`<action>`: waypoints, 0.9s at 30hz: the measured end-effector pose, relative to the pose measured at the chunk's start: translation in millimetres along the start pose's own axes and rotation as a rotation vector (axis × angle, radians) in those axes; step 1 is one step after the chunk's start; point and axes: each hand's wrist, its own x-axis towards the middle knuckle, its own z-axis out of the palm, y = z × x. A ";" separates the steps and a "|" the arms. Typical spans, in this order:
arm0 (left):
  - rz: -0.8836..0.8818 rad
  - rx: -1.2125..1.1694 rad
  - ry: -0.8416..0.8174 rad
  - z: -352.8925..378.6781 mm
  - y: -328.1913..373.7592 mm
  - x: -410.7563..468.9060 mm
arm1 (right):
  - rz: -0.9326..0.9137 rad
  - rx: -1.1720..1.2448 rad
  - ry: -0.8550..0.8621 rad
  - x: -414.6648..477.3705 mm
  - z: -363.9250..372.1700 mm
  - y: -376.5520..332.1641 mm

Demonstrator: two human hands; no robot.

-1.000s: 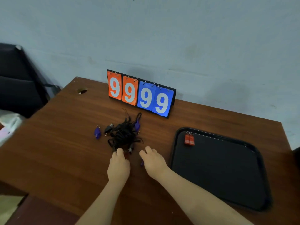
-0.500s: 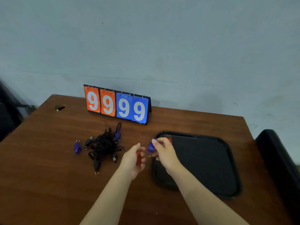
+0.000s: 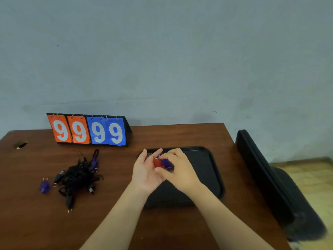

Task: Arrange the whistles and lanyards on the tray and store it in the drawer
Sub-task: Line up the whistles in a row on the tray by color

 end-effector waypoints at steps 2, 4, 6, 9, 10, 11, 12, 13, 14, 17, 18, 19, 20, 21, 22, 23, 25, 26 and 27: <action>0.000 0.038 -0.013 10.0 -8.0 1.1 | 0.027 -0.024 0.050 -3.3 -1.7 5.8; 0.017 0.076 0.005 18.1 -14.5 1.9 | 0.067 0.055 0.099 -4.9 -3.8 9.6; 0.039 0.083 0.043 22.9 -18.6 2.8 | 0.093 0.227 0.121 -6.4 -6.5 13.1; 0.076 0.024 0.111 24.6 -23.2 4.0 | 0.160 0.578 0.148 -8.1 -12.9 14.2; 0.091 -0.002 0.161 24.2 -24.5 5.1 | 0.195 0.661 0.151 -8.0 -15.5 13.7; 0.112 -0.009 0.224 22.5 -25.8 6.6 | 0.219 0.693 0.152 -7.5 -17.4 13.7; 0.131 0.027 0.283 21.0 -27.7 7.4 | 0.225 0.666 0.154 -7.0 -18.7 14.5; 0.154 0.099 0.321 19.9 -29.2 6.7 | 0.214 0.606 0.156 -6.9 -19.6 15.5; 0.194 0.218 0.333 19.3 -29.6 4.5 | 0.193 0.544 0.160 -7.0 -19.5 17.5; 0.394 0.743 0.244 18.7 -29.4 -2.1 | 0.142 0.459 0.166 -8.8 -17.7 18.9; 0.446 0.868 0.225 18.9 -29.9 -3.1 | 0.130 0.438 0.165 -9.7 -17.1 18.9; 0.486 0.946 0.234 19.7 -30.1 -3.6 | 0.120 0.419 0.164 -10.0 -17.1 18.6; 0.525 0.985 0.259 20.6 -30.0 -3.9 | 0.114 0.411 0.164 -10.0 -17.3 18.5; 0.561 1.011 0.290 20.6 -29.4 -3.7 | 0.112 0.419 0.164 -10.1 -17.3 18.7; 0.587 1.036 0.317 20.2 -28.4 -3.1 | 0.110 0.432 0.161 -10.5 -16.9 18.8; 0.602 1.062 0.333 19.4 -26.9 -2.6 | 0.107 0.438 0.155 -11.3 -16.6 18.6; 0.591 1.103 0.343 18.4 -22.5 -2.1 | 0.098 0.420 0.146 -13.4 -16.1 18.8; 0.581 1.135 0.339 17.4 -19.7 -2.0 | 0.090 0.410 0.147 -14.8 -15.9 19.0; 0.576 1.176 0.329 15.9 -17.2 -1.6 | 0.082 0.401 0.154 -16.2 -15.7 19.1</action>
